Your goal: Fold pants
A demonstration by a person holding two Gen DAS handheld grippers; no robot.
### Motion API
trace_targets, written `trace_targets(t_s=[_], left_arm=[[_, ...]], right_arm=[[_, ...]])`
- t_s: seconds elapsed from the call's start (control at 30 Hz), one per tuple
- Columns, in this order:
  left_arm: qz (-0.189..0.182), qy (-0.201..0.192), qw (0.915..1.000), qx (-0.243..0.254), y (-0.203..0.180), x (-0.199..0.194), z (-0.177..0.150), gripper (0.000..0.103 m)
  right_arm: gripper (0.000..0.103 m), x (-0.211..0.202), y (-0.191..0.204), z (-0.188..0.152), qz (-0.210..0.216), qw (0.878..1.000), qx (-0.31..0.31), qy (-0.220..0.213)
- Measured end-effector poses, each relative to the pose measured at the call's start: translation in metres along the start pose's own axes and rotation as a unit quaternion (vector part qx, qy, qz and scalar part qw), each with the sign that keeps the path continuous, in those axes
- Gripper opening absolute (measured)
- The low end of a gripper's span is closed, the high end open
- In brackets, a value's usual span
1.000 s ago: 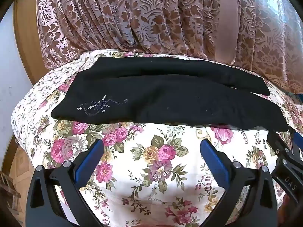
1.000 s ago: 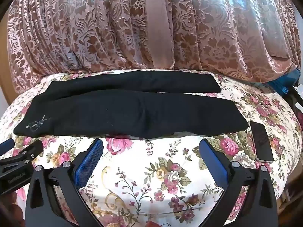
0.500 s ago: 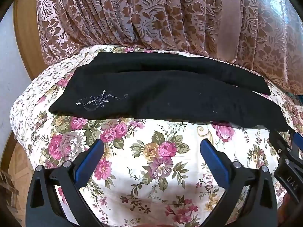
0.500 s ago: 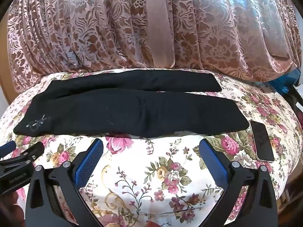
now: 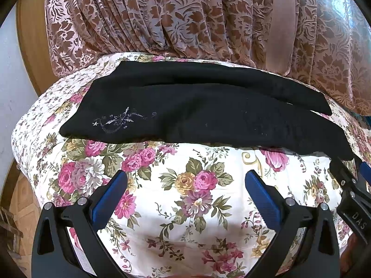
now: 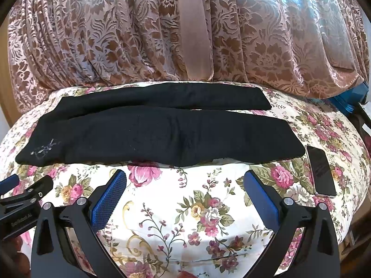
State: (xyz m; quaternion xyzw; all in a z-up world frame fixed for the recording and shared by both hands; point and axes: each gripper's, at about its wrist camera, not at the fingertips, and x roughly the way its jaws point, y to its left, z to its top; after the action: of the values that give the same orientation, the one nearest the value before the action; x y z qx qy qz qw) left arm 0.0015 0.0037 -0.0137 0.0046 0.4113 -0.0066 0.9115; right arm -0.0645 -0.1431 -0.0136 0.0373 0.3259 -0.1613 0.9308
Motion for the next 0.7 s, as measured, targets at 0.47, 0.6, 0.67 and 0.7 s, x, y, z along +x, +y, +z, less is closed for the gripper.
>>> trace_targets(t_s=[0.47,0.6,0.67,0.7], left_arm=[[-0.001,0.0,1.0,0.0,0.0002,-0.0012,0.0015,0.101],[0.001,0.002,1.0,0.001,-0.0002,-0.001,0.0013,0.101],[0.001,0.004,1.0,0.002,-0.0011,-0.0006,0.0012,0.101],[0.0,0.005,1.0,0.003,-0.0016,-0.0005,0.0012,0.101]], right_arm=[[0.1,0.0011,0.0029,0.0007,0.002,1.0,-0.002,0.003],[0.1,0.0013,0.0034,0.0006,0.001,1.0,-0.001,0.002],[0.1,0.0011,0.0031,0.0006,0.001,1.0,-0.001,0.001],[0.1,0.0014,0.0034,0.0004,0.002,1.0,-0.002,0.001]])
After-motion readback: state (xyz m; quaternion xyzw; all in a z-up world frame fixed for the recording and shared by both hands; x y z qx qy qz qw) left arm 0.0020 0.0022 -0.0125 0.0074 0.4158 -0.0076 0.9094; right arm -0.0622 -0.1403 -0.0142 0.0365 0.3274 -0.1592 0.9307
